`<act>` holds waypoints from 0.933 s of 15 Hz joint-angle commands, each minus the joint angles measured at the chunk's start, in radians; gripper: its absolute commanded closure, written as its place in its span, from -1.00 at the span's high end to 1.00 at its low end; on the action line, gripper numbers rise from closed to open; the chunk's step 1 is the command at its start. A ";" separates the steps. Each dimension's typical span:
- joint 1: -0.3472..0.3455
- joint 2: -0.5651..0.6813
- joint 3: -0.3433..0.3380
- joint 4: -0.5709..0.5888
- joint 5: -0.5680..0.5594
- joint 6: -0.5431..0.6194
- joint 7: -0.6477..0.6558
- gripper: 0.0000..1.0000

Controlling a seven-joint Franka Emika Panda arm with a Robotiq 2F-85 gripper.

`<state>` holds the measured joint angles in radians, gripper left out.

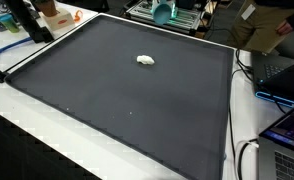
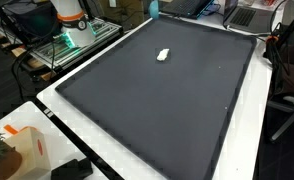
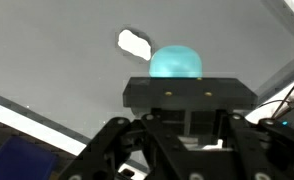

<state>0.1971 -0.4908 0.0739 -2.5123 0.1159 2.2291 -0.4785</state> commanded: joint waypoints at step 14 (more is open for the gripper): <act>0.044 -0.020 -0.107 0.123 0.252 -0.314 0.007 0.91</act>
<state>0.2617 -0.5052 -0.0474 -2.4073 0.3587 1.9216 -0.4881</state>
